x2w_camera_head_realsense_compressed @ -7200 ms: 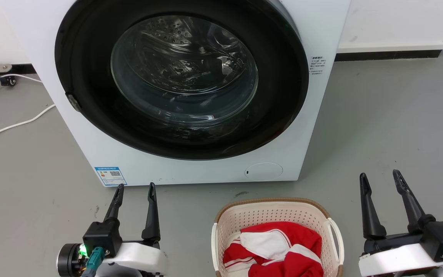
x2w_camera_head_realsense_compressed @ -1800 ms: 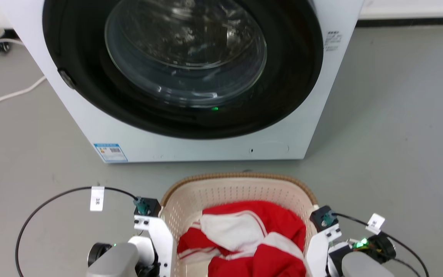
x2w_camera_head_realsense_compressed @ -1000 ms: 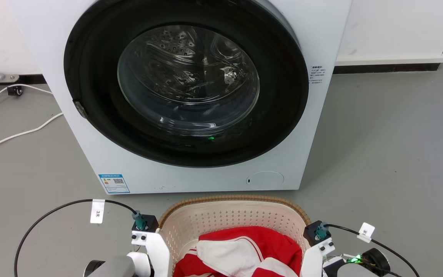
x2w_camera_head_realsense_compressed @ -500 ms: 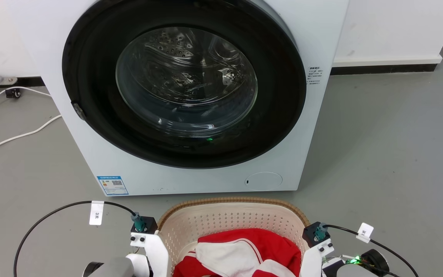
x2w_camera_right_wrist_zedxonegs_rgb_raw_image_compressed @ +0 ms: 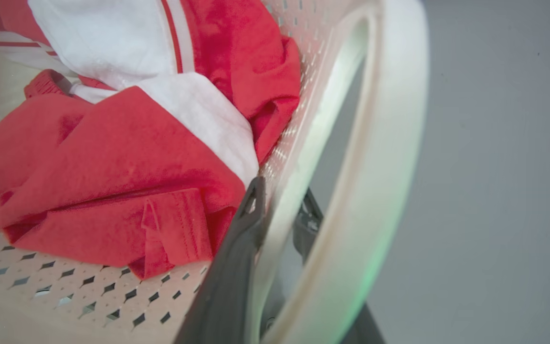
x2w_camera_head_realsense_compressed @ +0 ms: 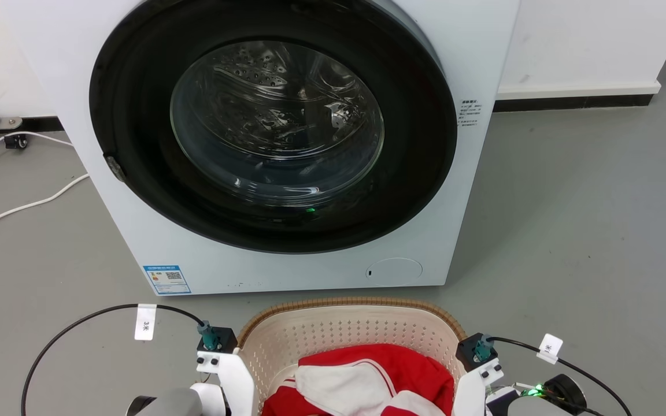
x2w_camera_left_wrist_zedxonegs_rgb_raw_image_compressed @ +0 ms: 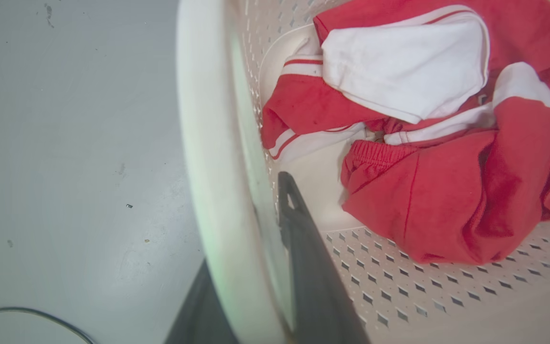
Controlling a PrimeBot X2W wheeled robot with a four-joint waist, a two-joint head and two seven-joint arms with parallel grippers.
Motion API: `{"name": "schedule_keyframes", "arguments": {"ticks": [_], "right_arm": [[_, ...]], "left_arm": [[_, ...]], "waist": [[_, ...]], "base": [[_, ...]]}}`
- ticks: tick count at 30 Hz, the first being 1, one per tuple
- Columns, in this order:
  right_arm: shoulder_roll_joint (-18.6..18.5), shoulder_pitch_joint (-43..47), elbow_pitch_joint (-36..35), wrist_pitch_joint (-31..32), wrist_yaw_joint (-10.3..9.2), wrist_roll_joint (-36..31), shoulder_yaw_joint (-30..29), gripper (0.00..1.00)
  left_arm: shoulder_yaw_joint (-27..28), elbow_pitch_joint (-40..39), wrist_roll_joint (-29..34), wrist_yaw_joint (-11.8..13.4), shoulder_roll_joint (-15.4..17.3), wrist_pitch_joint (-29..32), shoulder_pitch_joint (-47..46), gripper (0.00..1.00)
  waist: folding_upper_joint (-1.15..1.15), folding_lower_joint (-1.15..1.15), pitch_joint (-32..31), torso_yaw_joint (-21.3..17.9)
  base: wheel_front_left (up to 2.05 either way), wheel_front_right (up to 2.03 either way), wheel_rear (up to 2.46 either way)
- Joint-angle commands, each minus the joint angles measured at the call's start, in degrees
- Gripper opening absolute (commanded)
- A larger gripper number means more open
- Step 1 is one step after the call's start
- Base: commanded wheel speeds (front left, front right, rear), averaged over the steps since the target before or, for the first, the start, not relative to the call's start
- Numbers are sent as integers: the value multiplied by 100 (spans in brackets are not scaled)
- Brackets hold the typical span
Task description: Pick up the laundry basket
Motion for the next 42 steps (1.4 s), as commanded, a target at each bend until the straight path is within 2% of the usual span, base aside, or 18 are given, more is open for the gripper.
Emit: {"name": "schedule_keyframes", "arguments": {"ticks": [1,42], "right_arm": [[-44,-9,20,-1,75,9,119,0],[-62,-110,125,-63,75,811,869,0]], "left_arm": [[-27,0,-11,-18,40,-74,-76,0],[-481,-17,-419,-19,76,-173,-133,0]], "waist": [[0,0,2,-4],[0,0,-33,-25]], "base": [[0,0,0],[0,0,0]]}}
